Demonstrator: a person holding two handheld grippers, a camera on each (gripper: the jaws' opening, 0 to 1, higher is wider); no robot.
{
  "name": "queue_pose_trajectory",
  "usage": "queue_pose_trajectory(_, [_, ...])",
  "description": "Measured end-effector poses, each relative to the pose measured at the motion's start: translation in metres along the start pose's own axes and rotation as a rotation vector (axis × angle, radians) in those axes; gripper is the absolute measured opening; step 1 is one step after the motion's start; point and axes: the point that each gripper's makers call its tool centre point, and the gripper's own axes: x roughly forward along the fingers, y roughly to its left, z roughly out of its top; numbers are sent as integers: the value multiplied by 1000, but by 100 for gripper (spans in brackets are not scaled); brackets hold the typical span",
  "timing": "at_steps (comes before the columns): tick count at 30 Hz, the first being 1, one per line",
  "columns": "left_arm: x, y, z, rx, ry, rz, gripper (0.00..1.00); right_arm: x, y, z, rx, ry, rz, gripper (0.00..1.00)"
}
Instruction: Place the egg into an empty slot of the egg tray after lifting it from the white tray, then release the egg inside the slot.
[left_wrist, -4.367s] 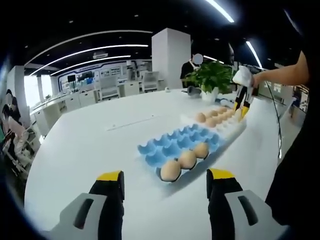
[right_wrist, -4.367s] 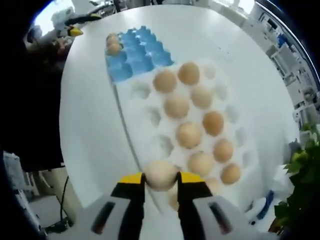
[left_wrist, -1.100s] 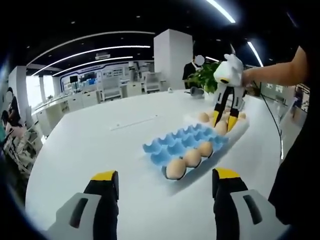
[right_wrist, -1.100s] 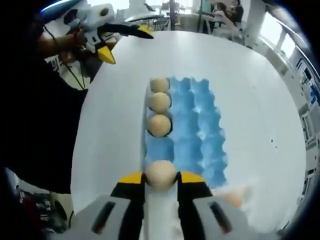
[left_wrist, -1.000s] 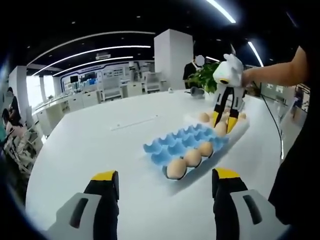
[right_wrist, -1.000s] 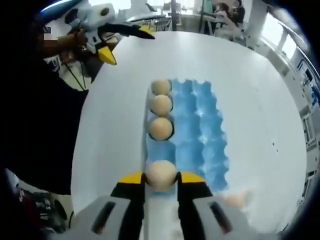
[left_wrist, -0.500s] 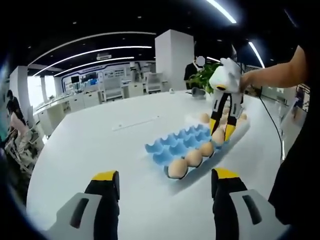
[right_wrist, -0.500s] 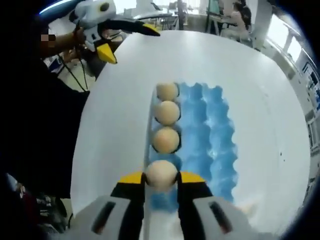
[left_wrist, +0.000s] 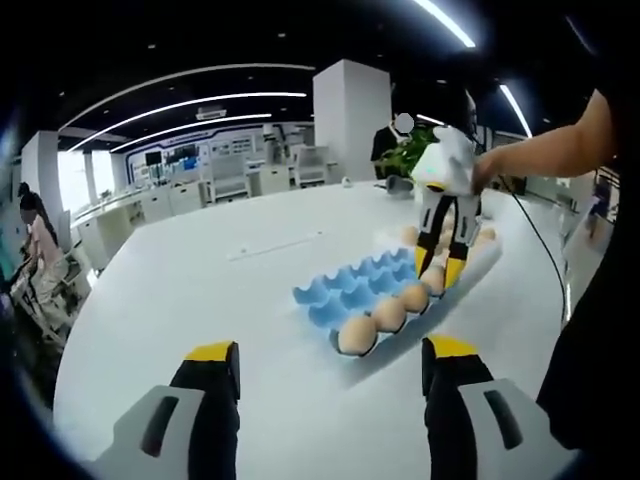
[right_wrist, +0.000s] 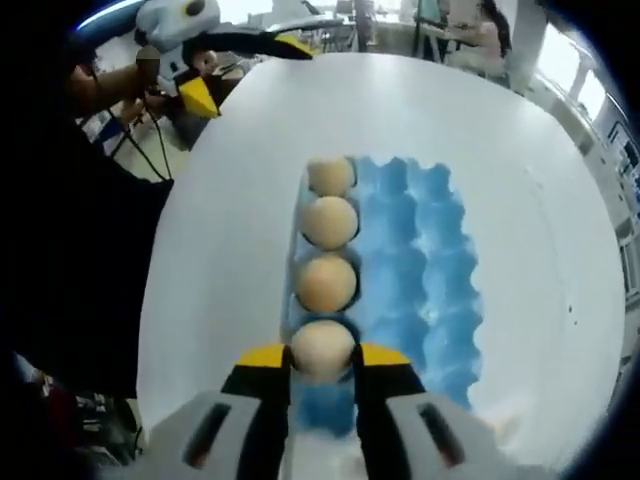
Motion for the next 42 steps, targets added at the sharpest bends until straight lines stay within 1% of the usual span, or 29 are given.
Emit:
queue_pose_trajectory(2, [0, 0, 0, -2, 1, -2, 75, 2, -2, 0, -10, -1, -11, 25])
queue_pose_trajectory(7, [-1, -1, -1, -6, 2, -1, 75, 8, -1, -2, -25, 17, -9, 25])
queue_pose_trajectory(13, [-1, 1, -1, -5, 3, 5, 75, 7, -2, -2, -36, 12, -9, 26])
queue_pose_trajectory(15, [0, 0, -1, -1, 4, 4, 75, 7, -1, -1, -46, -1, -10, 26])
queue_pose_trajectory(17, [0, 0, 0, 2, 4, 3, 74, 10, 1, -6, -43, 14, -2, 27])
queue_pose_trajectory(18, [1, 0, 0, 2, 2, 2, 74, 11, -1, -2, -72, -9, -15, 27])
queue_pose_trajectory(19, [1, 0, 1, 3, 1, 3, 74, 9, 2, -4, -64, -4, -14, 27])
queue_pose_trajectory(23, [1, -1, 2, 6, 1, 2, 74, 9, 2, -3, -61, -20, -25, 27])
queue_pose_trajectory(27, [0, -1, 2, 9, 1, 3, 74, 6, 2, -3, -80, -39, -49, 27])
queue_pose_trajectory(32, [0, -1, 1, 15, 4, 3, 74, -1, 2, -8, -53, -62, -56, 27])
queue_pose_trajectory(34, [0, -2, 2, 15, 3, 2, 74, -5, 0, -11, -44, -66, -71, 26])
queue_pose_trajectory(35, [0, -2, 2, 15, 2, 2, 74, -6, -1, -10, -48, -80, -77, 26])
queue_pose_trajectory(36, [0, -3, 3, 17, 1, 1, 74, -10, -1, -12, -28, -92, -81, 26])
queue_pose_trajectory(42, [1, -7, 5, 26, 0, -8, 74, -19, -1, -32, 12, -94, -113, 26])
